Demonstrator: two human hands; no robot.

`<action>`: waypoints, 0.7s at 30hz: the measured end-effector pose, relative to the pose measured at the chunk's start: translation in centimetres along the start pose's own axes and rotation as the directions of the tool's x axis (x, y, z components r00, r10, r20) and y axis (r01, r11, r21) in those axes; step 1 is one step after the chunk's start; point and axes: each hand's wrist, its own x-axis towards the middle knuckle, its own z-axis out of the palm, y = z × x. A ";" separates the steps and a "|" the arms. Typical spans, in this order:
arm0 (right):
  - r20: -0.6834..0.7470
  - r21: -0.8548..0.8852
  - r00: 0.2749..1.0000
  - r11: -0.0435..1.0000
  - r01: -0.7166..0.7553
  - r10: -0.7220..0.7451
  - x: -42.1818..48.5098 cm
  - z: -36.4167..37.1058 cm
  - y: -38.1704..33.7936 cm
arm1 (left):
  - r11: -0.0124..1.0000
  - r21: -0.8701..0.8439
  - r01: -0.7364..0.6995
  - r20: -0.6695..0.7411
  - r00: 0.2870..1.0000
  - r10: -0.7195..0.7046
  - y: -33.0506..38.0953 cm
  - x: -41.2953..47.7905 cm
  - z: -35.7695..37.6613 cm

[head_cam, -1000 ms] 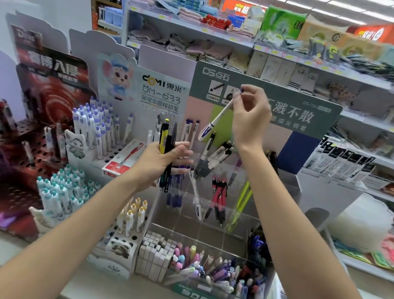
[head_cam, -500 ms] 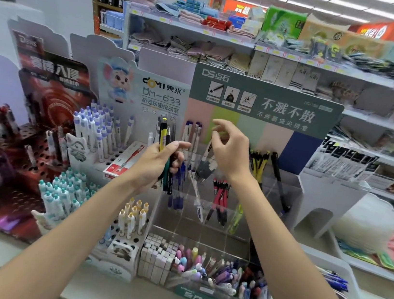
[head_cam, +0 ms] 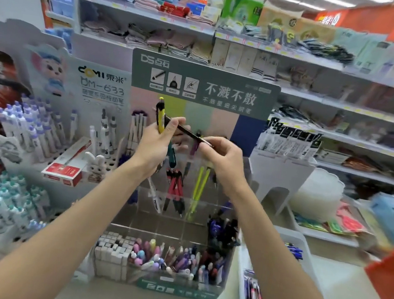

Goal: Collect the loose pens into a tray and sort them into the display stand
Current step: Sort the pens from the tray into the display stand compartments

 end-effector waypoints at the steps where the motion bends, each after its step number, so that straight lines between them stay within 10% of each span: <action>1: -0.041 0.072 0.998 0.997 -0.038 0.042 0.4 -1.4 -0.2 | 0.998 0.050 0.038 0.015 0.999 -0.039 -0.3 -0.2 0.3; 5: -0.213 0.289 0.973 0.957 -0.028 0.093 2.5 -6.7 -1.2 | 0.958 0.269 0.100 0.052 0.992 -0.118 -1.6 -0.8 1.3; 10: -0.346 -0.232 0.883 0.941 0.246 -0.316 4.4 -10.5 -1.7 | 0.958 0.217 0.187 0.152 0.963 -0.223 -2.7 -1.5 3.4; 14: -0.214 -0.473 0.806 0.781 0.409 -0.552 5.0 -11.6 -1.6 | 0.971 0.166 0.172 0.172 0.965 -0.200 -2.8 -2.6 5.0; 21: 0.216 -0.610 0.859 0.623 0.489 -0.463 5.0 -10.4 2.4 | 0.980 0.101 0.174 0.141 0.972 -0.187 -3.8 -3.4 6.0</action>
